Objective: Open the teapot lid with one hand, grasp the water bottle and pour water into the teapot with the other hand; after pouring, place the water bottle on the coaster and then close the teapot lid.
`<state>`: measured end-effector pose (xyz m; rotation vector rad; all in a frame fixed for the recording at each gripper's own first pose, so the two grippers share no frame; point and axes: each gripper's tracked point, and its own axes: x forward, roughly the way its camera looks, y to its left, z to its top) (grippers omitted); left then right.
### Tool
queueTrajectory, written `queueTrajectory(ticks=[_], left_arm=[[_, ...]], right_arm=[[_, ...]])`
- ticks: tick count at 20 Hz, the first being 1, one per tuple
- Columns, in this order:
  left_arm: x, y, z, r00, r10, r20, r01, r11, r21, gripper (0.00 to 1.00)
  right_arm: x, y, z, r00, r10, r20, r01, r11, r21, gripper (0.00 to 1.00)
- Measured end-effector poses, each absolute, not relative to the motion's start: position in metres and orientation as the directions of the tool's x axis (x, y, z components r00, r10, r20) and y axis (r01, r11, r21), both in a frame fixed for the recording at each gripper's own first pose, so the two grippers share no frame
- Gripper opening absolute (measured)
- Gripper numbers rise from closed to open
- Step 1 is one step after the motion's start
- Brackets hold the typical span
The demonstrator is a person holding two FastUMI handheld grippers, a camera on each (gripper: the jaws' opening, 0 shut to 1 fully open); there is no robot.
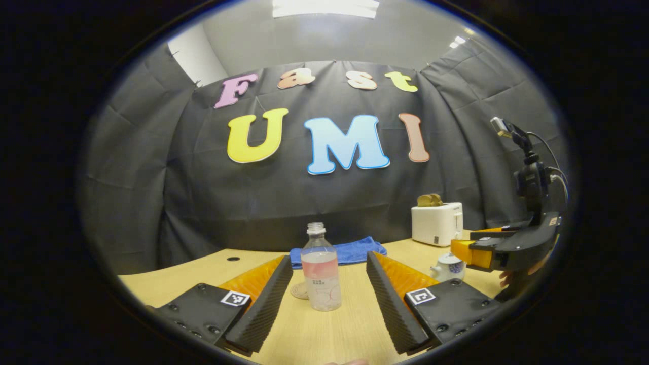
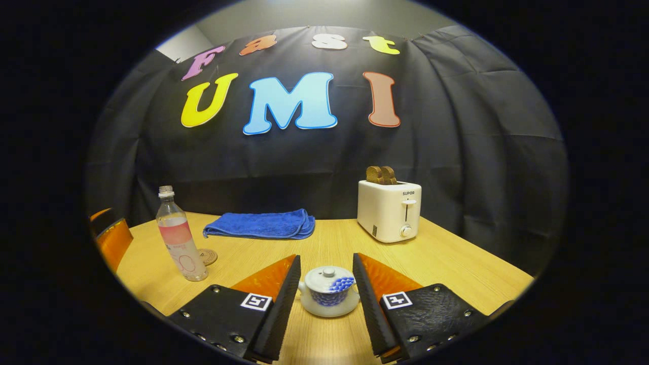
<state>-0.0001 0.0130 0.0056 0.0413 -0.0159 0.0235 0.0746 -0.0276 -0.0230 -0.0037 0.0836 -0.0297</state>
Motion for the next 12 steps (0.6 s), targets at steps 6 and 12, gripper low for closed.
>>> queueTrajectory(ticks=[6, 12], left_arm=[[0.020, 0.014, -0.011, 0.999, 0.002, -0.036, -0.003, 1.000, -0.018, 1.00], [0.017, 0.022, 0.001, 1.000, 0.017, -0.008, -0.017, 1.000, 0.007, 1.00]], right_arm=[[0.095, -0.026, -0.028, 0.996, -0.030, -0.090, 0.026, 0.999, -0.036, 0.65], [0.108, -0.030, -0.045, 0.991, -0.034, -0.128, 0.032, 0.999, -0.018, 0.64]])
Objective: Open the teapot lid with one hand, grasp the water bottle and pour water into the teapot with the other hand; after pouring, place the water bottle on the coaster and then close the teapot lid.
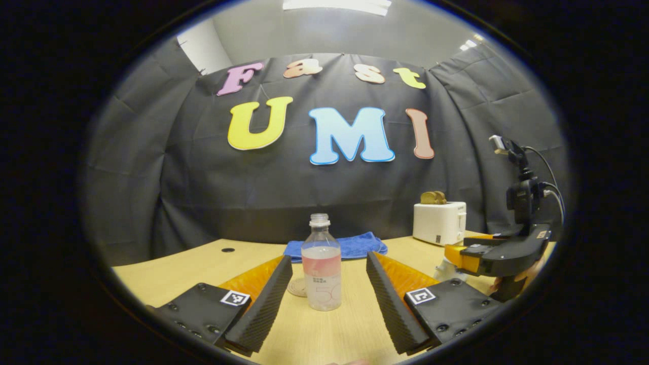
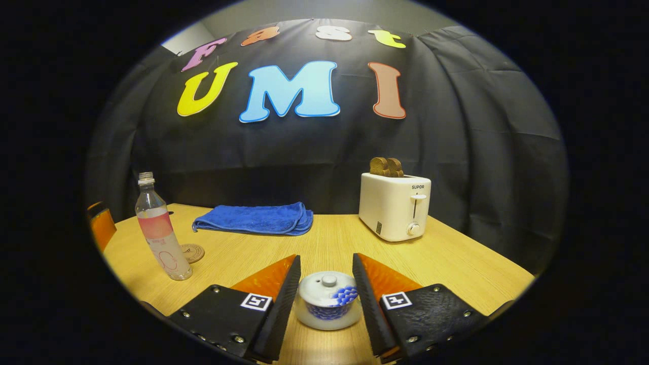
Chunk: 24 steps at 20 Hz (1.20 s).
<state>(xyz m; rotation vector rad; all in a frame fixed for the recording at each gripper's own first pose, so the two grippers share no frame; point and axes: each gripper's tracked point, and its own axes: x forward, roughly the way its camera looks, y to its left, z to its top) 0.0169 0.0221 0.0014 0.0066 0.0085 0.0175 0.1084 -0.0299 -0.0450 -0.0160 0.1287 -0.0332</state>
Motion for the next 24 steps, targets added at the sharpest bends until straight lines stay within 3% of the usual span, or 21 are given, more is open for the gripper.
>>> queueTrajectory(ticks=[1, 2, 3, 4, 8, 9, 16, 24], left_arm=[[0.017, 0.021, 0.003, 1.000, 0.017, 0.000, -0.017, 1.000, 0.016, 1.00], [0.016, 0.021, 0.006, 1.000, 0.018, 0.008, -0.018, 1.000, 0.023, 1.00], [0.015, 0.021, 0.007, 1.000, 0.018, 0.014, -0.018, 0.999, 0.029, 1.00], [0.015, 0.020, 0.009, 1.000, 0.017, 0.018, -0.018, 0.999, 0.032, 1.00], [0.015, 0.020, 0.005, 1.000, 0.013, 0.011, -0.013, 1.000, 0.022, 1.00], [0.016, 0.021, 0.003, 1.000, 0.012, 0.002, -0.012, 1.000, 0.017, 1.00], [0.020, 0.030, -0.010, 0.999, 0.035, -0.028, -0.035, 0.999, 0.004, 1.00], [0.045, 0.030, -0.033, 0.997, 0.027, -0.072, -0.030, 0.999, -0.044, 1.00]], right_arm=[[0.115, -0.031, -0.049, 0.990, -0.039, -0.135, 0.037, 0.999, -0.023, 0.63], [0.115, -0.032, -0.050, 0.989, -0.047, -0.138, 0.043, 0.999, -0.026, 0.46], [0.112, -0.031, -0.050, 0.989, -0.037, -0.141, 0.034, 0.999, -0.022, 0.41], [0.115, -0.030, -0.049, 0.989, -0.041, -0.144, 0.039, 0.999, -0.019, 0.22], [0.117, -0.037, -0.051, 0.989, -0.062, -0.131, 0.055, 0.997, -0.057, 0.20], [0.128, -0.039, -0.051, 0.989, -0.072, -0.130, 0.065, 0.996, -0.052, 0.01], [0.115, -0.037, -0.043, 0.992, -0.060, -0.109, 0.057, 0.998, -0.038, 0.01], [0.084, -0.028, 0.003, 1.000, -0.027, 0.007, 0.028, 0.999, -0.021, 0.01]])
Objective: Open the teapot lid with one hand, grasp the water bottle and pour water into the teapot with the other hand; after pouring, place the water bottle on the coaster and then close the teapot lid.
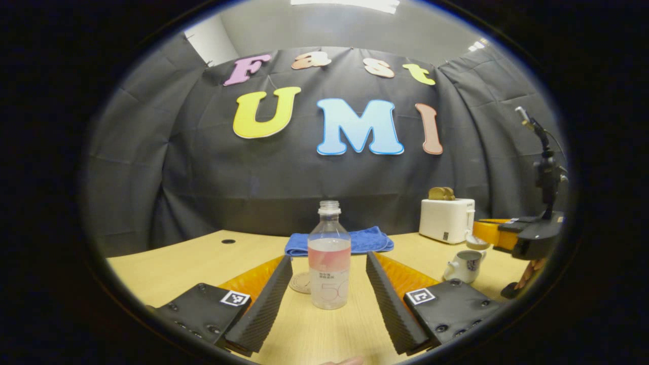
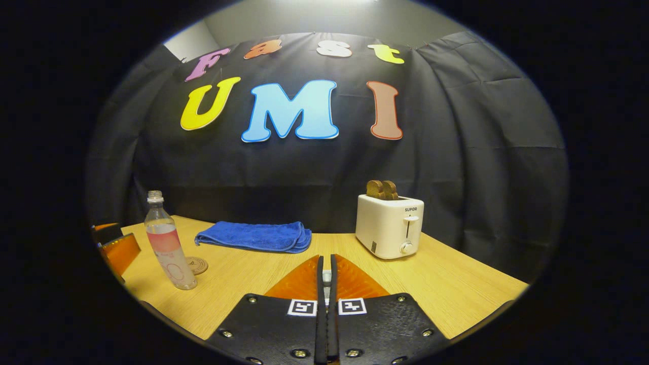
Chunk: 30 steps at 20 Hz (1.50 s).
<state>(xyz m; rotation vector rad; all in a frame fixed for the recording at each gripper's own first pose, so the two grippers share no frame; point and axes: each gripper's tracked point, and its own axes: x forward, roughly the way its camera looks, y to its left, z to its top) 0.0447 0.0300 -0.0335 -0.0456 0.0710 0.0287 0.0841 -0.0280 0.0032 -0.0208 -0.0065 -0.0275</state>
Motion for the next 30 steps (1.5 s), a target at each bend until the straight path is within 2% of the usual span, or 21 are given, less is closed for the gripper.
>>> queueTrajectory(ticks=[5, 8, 23, 27, 28, 30], left_arm=[[0.073, 0.025, -0.052, 0.992, 0.018, -0.124, -0.026, 0.997, -0.066, 0.99], [0.086, 0.032, -0.055, 0.989, 0.045, -0.139, -0.055, 0.997, -0.063, 0.99], [0.127, 0.036, -0.070, 0.984, 0.047, -0.173, -0.060, 0.995, -0.074, 0.99], [0.131, 0.036, -0.072, 0.984, 0.037, -0.176, -0.051, 0.996, -0.076, 0.96], [0.129, 0.037, -0.070, 0.983, 0.041, -0.178, -0.054, 0.996, -0.065, 0.92], [0.128, 0.036, -0.070, 0.981, 0.048, -0.186, -0.056, 0.998, -0.037, 0.88]], right_arm=[[0.060, -0.014, 0.023, 0.998, 0.016, 0.056, -0.013, 0.999, -0.041, 0.01], [0.053, -0.012, 0.026, 0.997, 0.024, 0.074, -0.019, 0.998, -0.060, 0.01], [0.033, -0.006, 0.016, 0.997, 0.060, 0.050, -0.059, 0.998, -0.015, 0.01], [0.023, -0.003, 0.015, 0.996, 0.071, 0.050, -0.070, 0.997, -0.013, 0.01], [0.019, -0.001, 0.015, 0.996, 0.077, 0.050, -0.076, 0.997, -0.013, 0.01], [0.012, 0.001, 0.015, 0.995, 0.091, 0.051, -0.091, 0.996, -0.009, 0.01]])
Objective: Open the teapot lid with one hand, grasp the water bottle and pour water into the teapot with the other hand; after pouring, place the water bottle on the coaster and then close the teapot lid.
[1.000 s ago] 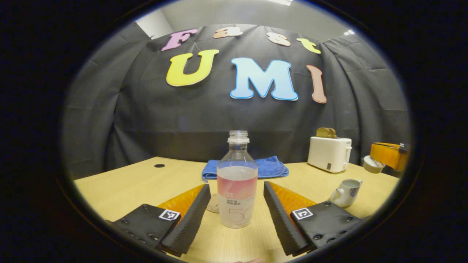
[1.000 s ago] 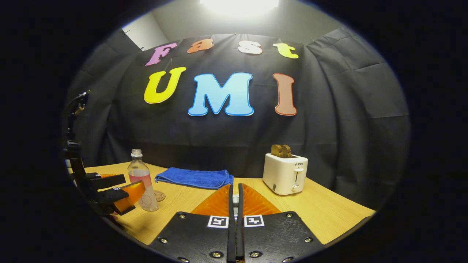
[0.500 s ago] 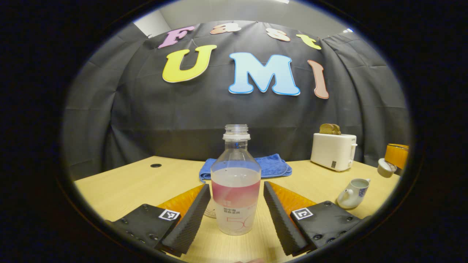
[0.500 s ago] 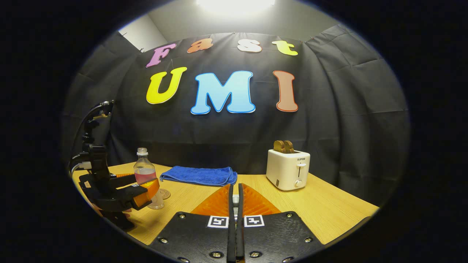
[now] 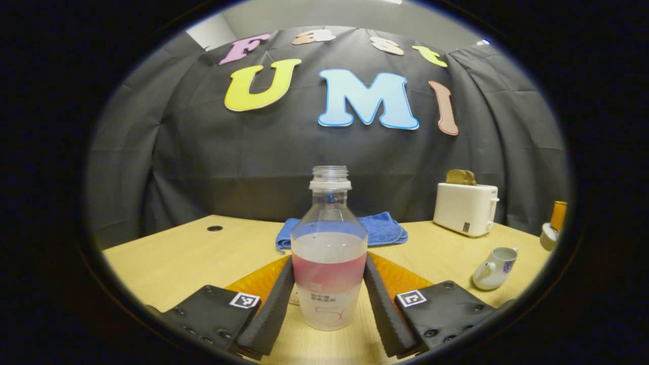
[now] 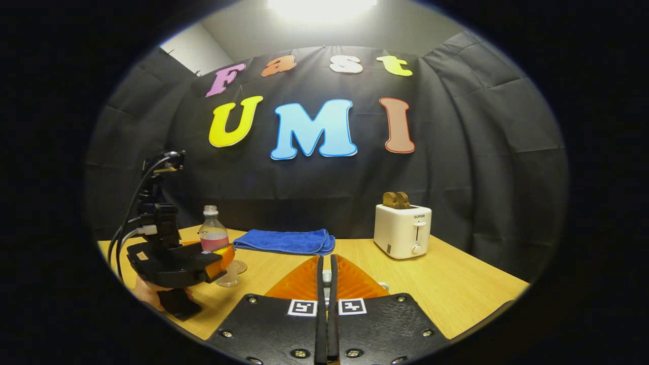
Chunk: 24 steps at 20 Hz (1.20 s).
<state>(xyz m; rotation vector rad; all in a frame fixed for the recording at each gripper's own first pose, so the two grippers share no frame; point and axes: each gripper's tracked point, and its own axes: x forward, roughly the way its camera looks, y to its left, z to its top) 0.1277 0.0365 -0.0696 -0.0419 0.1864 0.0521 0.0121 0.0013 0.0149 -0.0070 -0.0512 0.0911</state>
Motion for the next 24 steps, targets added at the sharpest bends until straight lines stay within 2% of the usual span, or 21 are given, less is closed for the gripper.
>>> queueTrajectory(ticks=[5, 9, 14, 18, 24], left_arm=[[0.116, 0.032, -0.066, 0.978, 0.030, -0.208, -0.037, 0.999, -0.027, 0.87], [0.108, 0.025, -0.051, 0.984, 0.026, -0.179, -0.020, 0.999, 0.034, 0.87], [0.100, 0.001, -0.033, 0.992, -0.013, -0.127, 0.038, 0.980, 0.194, 0.87], [0.099, -0.024, -0.038, 0.987, -0.061, -0.152, 0.102, 0.955, 0.279, 0.85], [0.099, -0.064, -0.047, 0.982, -0.088, -0.169, 0.164, 0.843, 0.513, 0.85]], right_arm=[[-0.012, -0.002, 0.008, 0.994, 0.099, 0.037, -0.099, 0.995, 0.003, 0.01], [-0.026, -0.007, -0.003, 0.996, 0.093, 0.013, -0.093, 0.996, 0.000, 0.01], [-0.054, -0.010, -0.019, 0.995, 0.094, -0.017, -0.094, 0.995, 0.024, 0.01], [-0.083, -0.025, -0.031, 0.998, 0.058, -0.037, -0.056, 0.998, 0.038, 0.01], [-0.117, -0.030, -0.048, 0.997, 0.045, -0.057, -0.043, 0.998, 0.037, 0.01]])
